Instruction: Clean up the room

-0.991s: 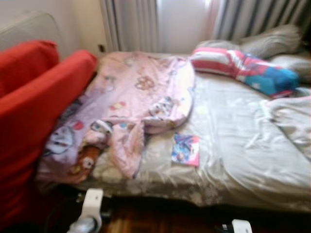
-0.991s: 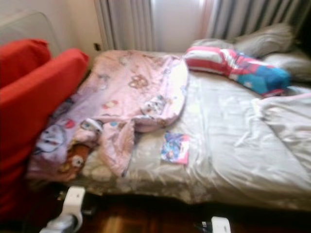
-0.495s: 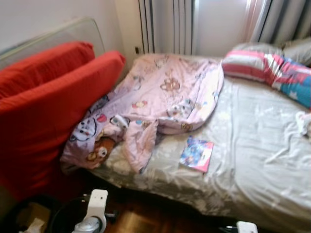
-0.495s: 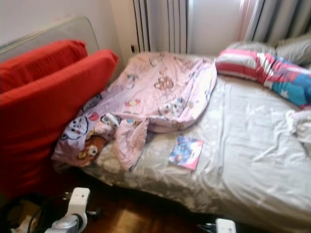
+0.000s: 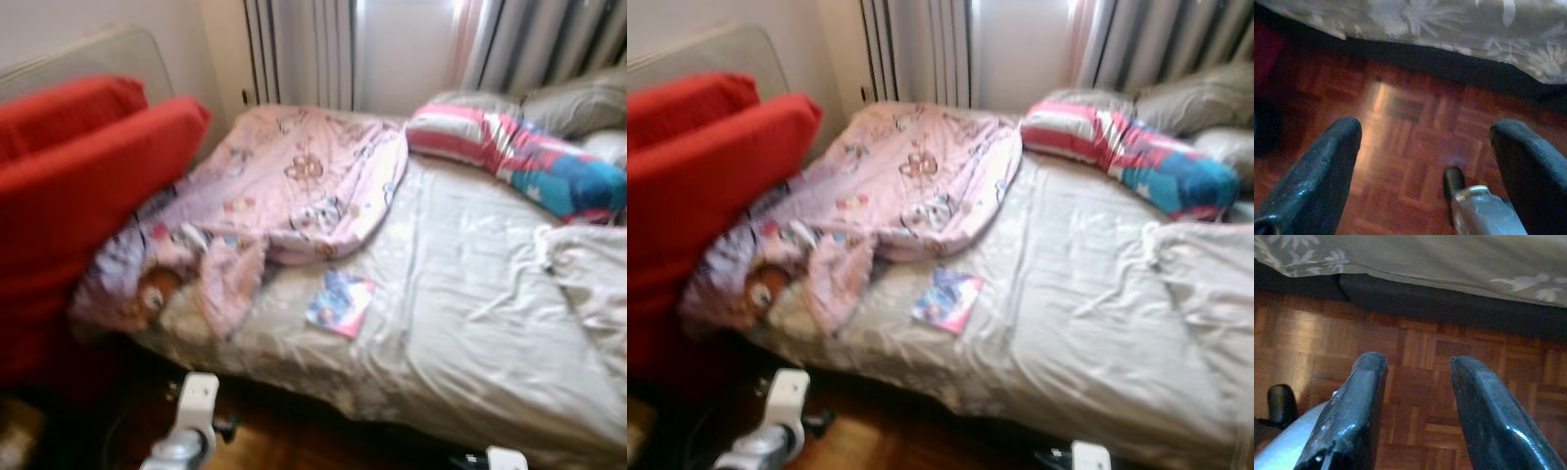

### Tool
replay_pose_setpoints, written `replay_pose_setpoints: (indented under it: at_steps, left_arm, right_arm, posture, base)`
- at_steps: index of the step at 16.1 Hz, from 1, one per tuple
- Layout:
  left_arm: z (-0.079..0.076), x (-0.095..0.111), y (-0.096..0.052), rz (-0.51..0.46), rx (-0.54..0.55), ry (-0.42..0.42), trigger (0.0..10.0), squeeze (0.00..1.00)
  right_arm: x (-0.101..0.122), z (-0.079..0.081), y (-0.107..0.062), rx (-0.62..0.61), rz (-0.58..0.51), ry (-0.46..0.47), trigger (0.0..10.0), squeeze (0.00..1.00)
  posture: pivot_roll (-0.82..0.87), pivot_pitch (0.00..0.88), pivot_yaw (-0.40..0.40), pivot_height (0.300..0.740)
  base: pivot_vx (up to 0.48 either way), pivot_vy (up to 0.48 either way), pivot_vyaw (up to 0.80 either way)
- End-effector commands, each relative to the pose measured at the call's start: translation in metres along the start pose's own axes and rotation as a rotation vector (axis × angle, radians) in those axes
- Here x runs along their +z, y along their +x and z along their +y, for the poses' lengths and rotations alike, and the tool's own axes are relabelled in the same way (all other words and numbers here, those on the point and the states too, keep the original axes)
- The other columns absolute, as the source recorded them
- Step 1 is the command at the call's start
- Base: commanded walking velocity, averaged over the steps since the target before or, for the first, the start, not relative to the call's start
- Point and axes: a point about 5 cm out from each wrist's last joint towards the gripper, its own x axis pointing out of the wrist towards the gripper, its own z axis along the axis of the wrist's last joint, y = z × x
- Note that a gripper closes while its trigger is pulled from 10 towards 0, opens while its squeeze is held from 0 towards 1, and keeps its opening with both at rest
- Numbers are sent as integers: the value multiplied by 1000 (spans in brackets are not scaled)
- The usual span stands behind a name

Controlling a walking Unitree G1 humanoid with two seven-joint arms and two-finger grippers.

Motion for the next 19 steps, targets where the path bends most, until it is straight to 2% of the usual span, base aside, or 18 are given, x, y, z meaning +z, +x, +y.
replay_pose_setpoints:
  at_steps: [1,19]
  left_arm:
    - [4,-3,-1,16,12,6,10000,0]
    - [3,-2,0,16,2,26,10000,0]
  right_arm:
    - [1,6,1,13,-5,10,10000,0]
    - [2,6,1,15,-6,1,10000,0]
  posture:
    - [62,0,25,740]
    - [57,0,25,740]
  base:
    - [0,-319,0]
    - [0,-320,0]
